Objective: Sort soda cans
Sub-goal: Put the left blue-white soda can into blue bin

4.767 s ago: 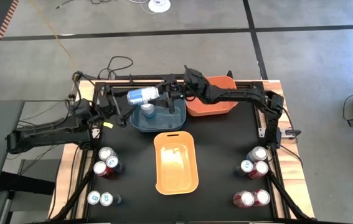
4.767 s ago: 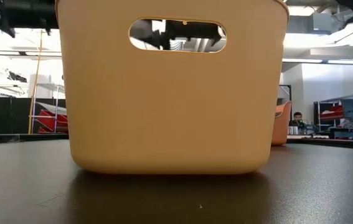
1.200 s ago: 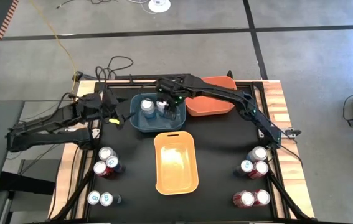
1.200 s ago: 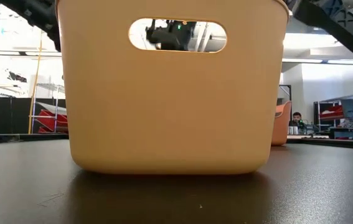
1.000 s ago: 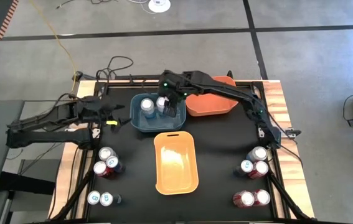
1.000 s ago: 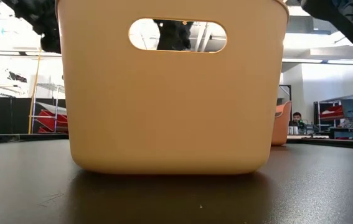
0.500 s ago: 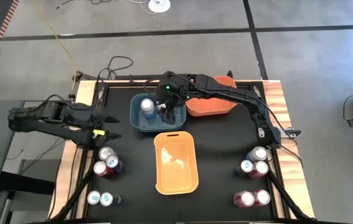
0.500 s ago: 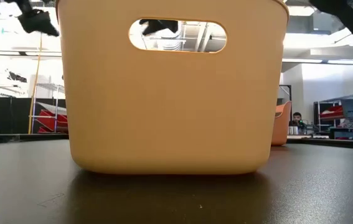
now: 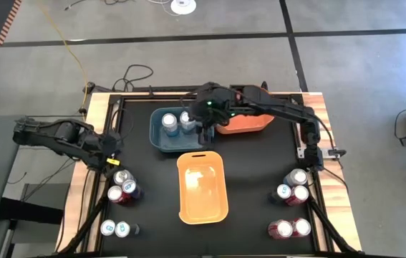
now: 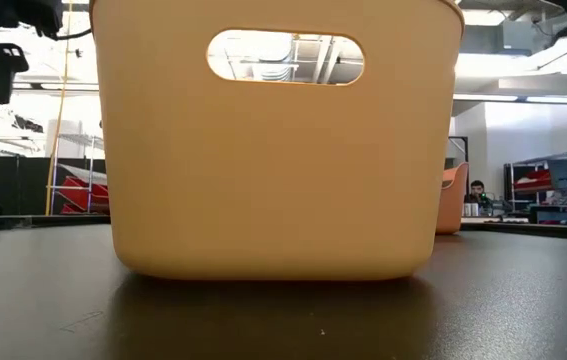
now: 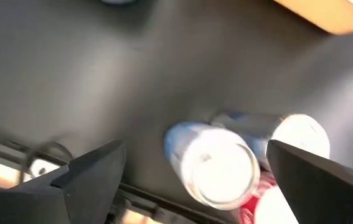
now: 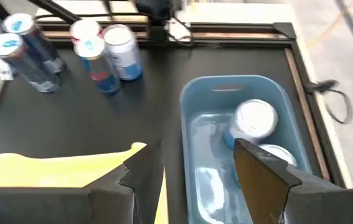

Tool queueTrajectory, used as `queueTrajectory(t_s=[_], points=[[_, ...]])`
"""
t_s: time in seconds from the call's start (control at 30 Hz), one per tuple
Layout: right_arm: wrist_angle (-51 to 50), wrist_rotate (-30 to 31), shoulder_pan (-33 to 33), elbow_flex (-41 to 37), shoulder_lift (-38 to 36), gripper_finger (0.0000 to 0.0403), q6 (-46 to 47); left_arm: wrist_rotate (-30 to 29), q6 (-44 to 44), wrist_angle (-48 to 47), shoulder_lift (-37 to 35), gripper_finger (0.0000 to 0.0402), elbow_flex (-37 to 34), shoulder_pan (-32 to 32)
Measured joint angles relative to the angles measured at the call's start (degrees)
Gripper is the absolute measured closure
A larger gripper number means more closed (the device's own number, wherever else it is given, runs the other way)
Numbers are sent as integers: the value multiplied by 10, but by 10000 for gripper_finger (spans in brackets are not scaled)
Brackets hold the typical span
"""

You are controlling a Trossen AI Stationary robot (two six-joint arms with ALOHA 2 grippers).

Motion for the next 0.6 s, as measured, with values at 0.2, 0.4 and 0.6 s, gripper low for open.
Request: queueTrajectory(t_s=[0.2,0.4,0.6], points=[[-17,20,1,0,-2,194,9,14,-20,-20,9,17,0,-26],[-1,22,-5,-31,3,194,11,10,-19,-12,31,17,-36,-65],[21,22,-23,-90,-1,194,15,10,-30,-3,54,17,-60,-102]])
